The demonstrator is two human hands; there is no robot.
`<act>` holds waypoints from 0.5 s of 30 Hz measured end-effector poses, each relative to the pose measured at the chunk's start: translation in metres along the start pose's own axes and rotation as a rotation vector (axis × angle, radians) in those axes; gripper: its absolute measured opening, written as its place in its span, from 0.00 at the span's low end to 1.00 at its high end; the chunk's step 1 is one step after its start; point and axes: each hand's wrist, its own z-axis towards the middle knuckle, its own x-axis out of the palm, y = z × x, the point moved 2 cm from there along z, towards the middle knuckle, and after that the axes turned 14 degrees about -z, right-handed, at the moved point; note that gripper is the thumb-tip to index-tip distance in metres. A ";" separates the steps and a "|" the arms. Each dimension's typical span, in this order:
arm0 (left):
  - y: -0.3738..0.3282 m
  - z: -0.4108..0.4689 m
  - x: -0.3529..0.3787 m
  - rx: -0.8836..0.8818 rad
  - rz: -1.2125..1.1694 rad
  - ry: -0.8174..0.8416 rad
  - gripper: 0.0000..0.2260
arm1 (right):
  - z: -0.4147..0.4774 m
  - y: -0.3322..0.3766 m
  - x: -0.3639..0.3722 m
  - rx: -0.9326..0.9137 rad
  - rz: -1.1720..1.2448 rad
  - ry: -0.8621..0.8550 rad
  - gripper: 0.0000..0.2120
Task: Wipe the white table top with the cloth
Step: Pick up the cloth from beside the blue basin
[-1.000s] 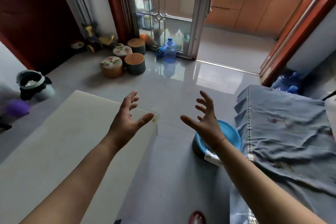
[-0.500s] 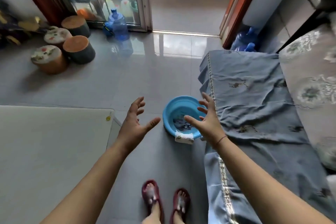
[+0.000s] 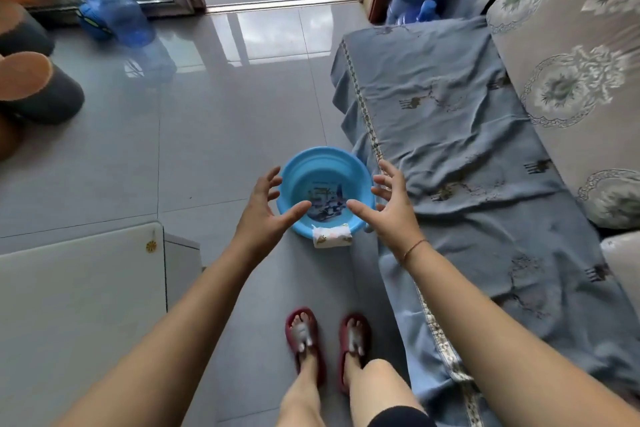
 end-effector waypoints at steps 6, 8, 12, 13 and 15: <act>0.059 0.039 0.019 -0.089 -0.007 -0.012 0.33 | 0.030 -0.066 0.030 0.109 0.015 -0.019 0.37; 0.083 0.050 0.026 -0.132 -0.007 -0.021 0.34 | 0.042 -0.091 0.041 0.157 0.031 -0.001 0.37; 0.137 0.071 0.043 -0.194 -0.002 -0.043 0.33 | 0.068 -0.144 0.065 0.237 0.016 0.010 0.36; 0.152 0.076 0.047 -0.214 0.001 -0.052 0.33 | 0.075 -0.158 0.071 0.256 -0.003 0.012 0.35; 0.184 0.084 0.056 -0.256 0.007 -0.084 0.32 | 0.088 -0.186 0.083 0.289 -0.048 0.016 0.33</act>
